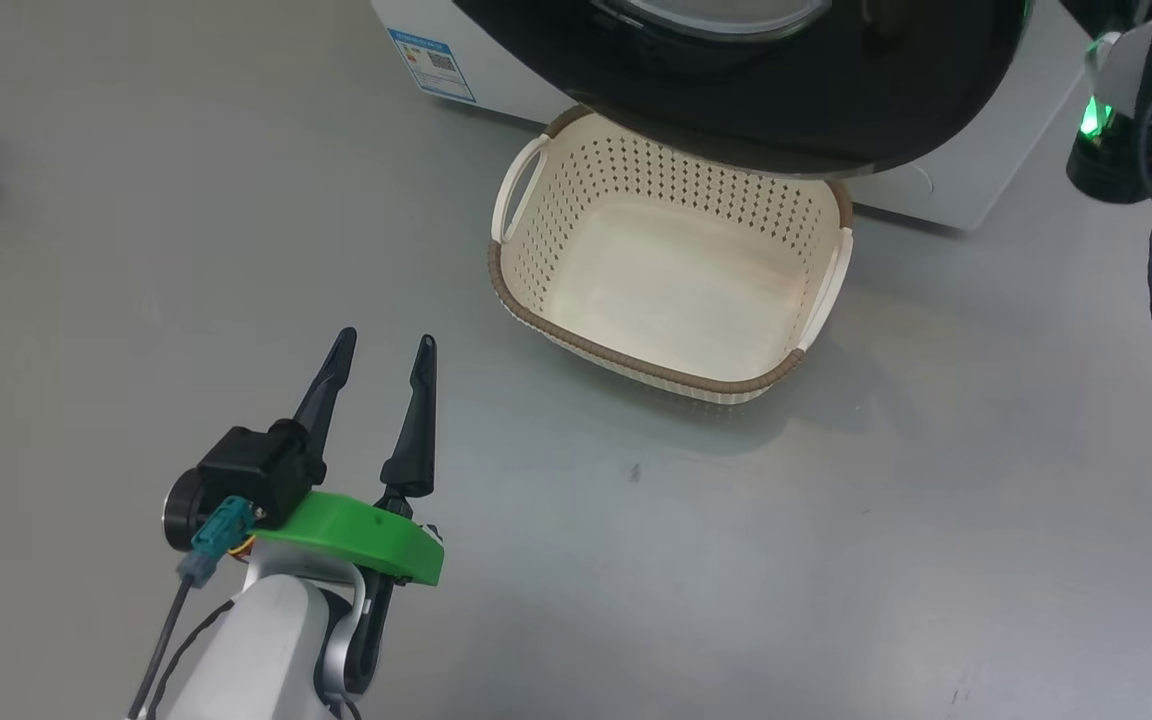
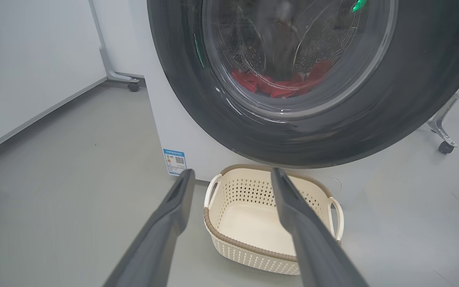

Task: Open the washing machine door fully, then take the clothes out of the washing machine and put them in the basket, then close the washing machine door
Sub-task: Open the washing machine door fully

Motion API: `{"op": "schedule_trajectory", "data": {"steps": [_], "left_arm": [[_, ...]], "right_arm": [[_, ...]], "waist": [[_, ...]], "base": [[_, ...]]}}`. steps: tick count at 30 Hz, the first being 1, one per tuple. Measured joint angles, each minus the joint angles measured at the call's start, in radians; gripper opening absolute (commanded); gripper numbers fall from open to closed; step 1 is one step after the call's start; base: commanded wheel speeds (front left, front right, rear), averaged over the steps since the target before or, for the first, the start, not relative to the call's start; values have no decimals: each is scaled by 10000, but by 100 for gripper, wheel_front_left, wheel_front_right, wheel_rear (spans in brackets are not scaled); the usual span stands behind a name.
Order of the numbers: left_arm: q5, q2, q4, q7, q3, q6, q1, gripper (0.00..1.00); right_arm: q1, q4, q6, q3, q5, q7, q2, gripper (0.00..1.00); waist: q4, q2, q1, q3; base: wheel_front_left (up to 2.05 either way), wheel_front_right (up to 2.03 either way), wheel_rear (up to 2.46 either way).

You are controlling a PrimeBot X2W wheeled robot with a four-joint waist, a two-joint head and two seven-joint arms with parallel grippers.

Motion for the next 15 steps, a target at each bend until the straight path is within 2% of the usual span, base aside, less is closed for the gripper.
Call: {"op": "schedule_trajectory", "data": {"steps": [15], "left_arm": [[176, 8, 196, 0, 48, 0, 344, 100]], "right_arm": [[839, 360, 257, 29, 94, 104, 410, 0]], "waist": [[-161, 0, 0, -743]], "base": [[0, 0, 0]]}}
